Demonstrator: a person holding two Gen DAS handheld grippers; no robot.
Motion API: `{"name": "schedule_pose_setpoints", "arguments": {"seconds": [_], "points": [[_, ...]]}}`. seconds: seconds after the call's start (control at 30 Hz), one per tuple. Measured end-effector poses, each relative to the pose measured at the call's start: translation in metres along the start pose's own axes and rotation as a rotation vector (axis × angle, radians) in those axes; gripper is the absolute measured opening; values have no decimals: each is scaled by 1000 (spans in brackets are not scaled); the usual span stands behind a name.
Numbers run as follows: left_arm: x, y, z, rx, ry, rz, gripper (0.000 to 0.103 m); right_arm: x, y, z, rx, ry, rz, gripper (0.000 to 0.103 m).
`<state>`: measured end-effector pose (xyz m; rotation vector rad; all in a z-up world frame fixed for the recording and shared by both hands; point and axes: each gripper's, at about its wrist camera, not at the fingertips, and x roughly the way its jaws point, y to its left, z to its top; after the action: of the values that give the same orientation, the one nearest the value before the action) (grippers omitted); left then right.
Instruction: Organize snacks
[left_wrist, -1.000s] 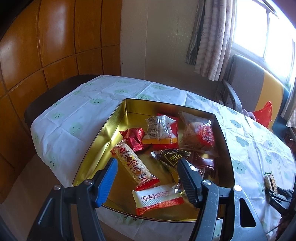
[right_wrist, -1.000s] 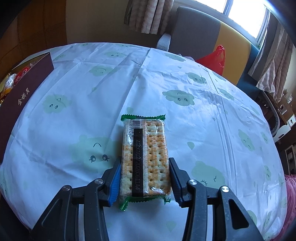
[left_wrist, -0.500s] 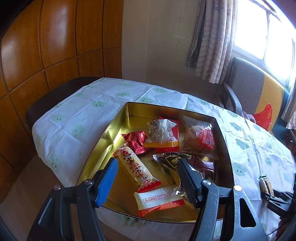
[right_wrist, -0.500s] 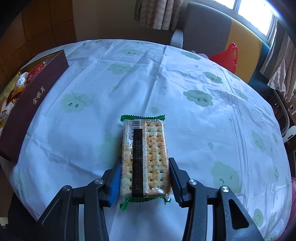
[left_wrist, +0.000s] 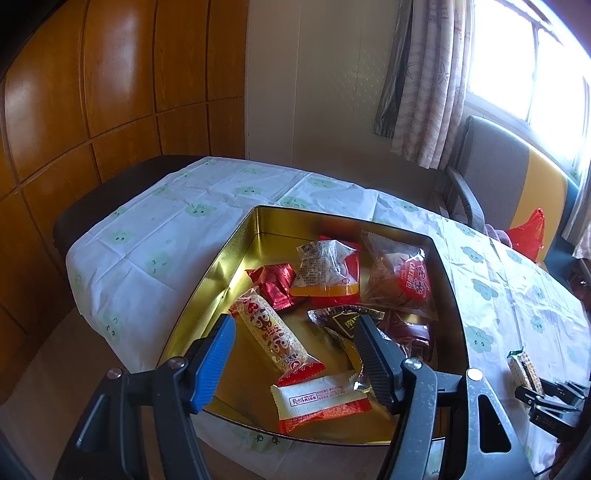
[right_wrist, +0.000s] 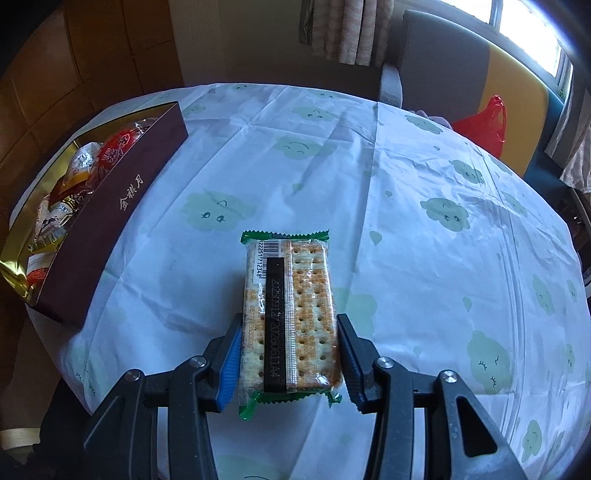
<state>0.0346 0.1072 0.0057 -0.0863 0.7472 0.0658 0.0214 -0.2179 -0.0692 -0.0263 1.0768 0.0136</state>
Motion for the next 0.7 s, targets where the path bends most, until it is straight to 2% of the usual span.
{"name": "schedule_pose_setpoints", "arguments": {"seconds": [0.27, 0.47, 0.7], "points": [[4, 0, -1, 4, 6, 2, 67, 9, 5, -8, -10, 24, 2, 47], [10, 12, -1, -26, 12, 31, 67, -16, 18, 5, -24, -62, 29, 47], [12, 31, 5, -68, 1, 70, 67, -42, 71, 27, -144, -126, 149, 47]]}}
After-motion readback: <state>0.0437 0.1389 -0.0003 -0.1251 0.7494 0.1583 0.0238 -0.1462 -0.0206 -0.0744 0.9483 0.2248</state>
